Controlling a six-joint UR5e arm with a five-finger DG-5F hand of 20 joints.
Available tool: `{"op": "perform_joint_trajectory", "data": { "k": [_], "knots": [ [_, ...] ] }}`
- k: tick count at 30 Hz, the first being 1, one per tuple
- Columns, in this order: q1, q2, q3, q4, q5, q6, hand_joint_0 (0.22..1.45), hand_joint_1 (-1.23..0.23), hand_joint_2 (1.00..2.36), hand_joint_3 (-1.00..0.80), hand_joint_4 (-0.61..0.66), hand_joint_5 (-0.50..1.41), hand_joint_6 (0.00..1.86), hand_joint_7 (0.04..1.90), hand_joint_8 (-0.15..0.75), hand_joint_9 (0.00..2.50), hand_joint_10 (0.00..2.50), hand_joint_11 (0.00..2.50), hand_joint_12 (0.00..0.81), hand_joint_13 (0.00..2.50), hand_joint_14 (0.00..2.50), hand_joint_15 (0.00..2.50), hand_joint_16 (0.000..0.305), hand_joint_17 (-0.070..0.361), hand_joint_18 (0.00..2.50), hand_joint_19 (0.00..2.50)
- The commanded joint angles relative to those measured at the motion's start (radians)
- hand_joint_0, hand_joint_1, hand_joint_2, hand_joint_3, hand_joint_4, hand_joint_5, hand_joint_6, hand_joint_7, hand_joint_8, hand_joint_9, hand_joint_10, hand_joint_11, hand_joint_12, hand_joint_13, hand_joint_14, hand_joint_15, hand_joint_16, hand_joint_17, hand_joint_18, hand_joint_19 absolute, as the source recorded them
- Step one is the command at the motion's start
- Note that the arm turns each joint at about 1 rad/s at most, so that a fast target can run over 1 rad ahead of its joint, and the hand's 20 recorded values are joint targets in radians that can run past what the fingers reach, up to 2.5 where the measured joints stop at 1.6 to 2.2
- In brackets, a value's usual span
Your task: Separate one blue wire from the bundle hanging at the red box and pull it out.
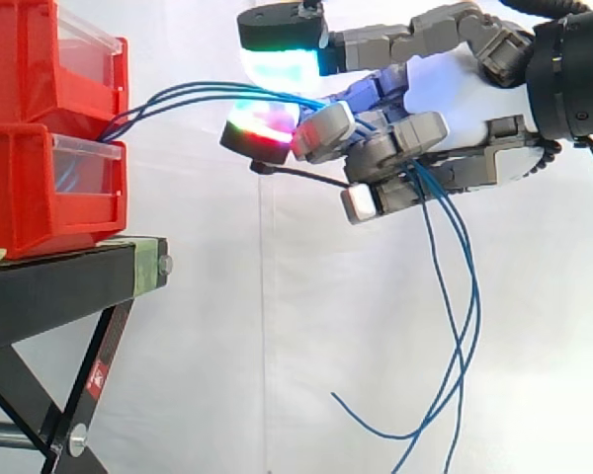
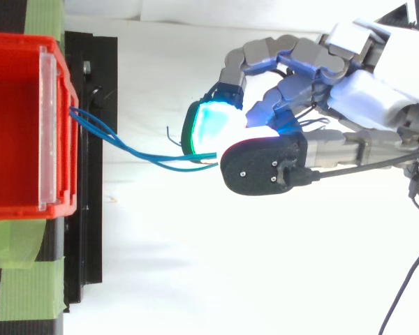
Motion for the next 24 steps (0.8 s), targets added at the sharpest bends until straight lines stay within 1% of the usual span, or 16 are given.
{"op": "perform_joint_trajectory", "data": {
  "k": [1, 6, 7, 12, 17, 19, 20, 22, 24],
  "knots": [
    [0.000, 0.000, 0.000, 0.000, 0.000, 0.000, 0.61, -0.66, 1.03, -0.15, 0.20, -0.19, 0.85, 1.18, 0.324, 0.97, 0.48, 1.82, 0.360, 0.98, 1.92, 1.17, 0.045, 0.100, 0.87, 1.25],
    [0.000, 0.000, 0.000, 0.000, 0.000, -0.001, 0.61, -0.66, 1.03, -0.12, 0.19, -0.18, 0.84, 1.21, 0.315, 1.03, 0.47, 1.82, 0.358, 1.00, 1.91, 1.18, 0.044, 0.100, 0.88, 1.25],
    [0.000, 0.000, 0.000, 0.000, 0.000, -0.001, 0.61, -0.66, 1.03, -0.12, 0.19, -0.18, 0.84, 1.22, 0.318, 1.03, 0.46, 1.85, 0.360, 1.00, 1.90, 1.20, 0.044, 0.100, 0.88, 1.24],
    [0.002, 0.000, 0.000, 0.000, 0.000, 0.000, 0.62, -0.69, 1.03, -0.14, 0.19, -0.18, 0.84, 1.19, 0.308, 1.01, 0.43, 1.86, 0.361, 0.99, 1.84, 1.24, 0.045, 0.100, 0.86, 1.24],
    [0.002, 0.000, 0.000, 0.000, 0.000, -0.001, 0.61, -0.70, 1.03, -0.10, 0.15, -0.18, 0.85, 1.21, 0.314, 1.01, 0.43, 1.85, 0.359, 0.98, 1.82, 1.22, 0.044, 0.100, 0.86, 1.24],
    [0.002, -0.001, 0.000, 0.000, 0.000, -0.001, 0.61, -0.70, 1.03, -0.09, 0.16, -0.18, 0.85, 1.22, 0.323, 1.01, 0.43, 1.84, 0.358, 0.99, 1.81, 1.25, 0.045, 0.101, 0.86, 1.24],
    [0.000, 0.000, 0.000, 0.000, 0.000, -0.001, 0.61, -0.70, 1.03, -0.09, 0.16, -0.18, 0.85, 1.22, 0.313, 1.01, 0.41, 1.85, 0.364, 0.99, 1.80, 1.24, 0.045, 0.100, 0.86, 1.25],
    [0.000, -0.001, 0.000, 0.000, 0.000, -0.001, 0.61, -0.68, 1.03, -0.14, 0.19, -0.19, 0.84, 1.19, 0.317, 0.99, 0.18, 1.88, 0.359, 0.99, 1.62, 1.29, 0.045, 0.102, 0.85, 1.24],
    [0.002, -0.001, 0.000, 0.000, 0.000, -0.001, 0.61, -0.68, 1.03, -0.16, 0.19, -0.19, 0.84, 1.18, 0.320, 1.00, 0.16, 1.87, 0.360, 1.00, 1.55, 1.32, 0.045, 0.102, 0.83, 1.25]
  ]
}}
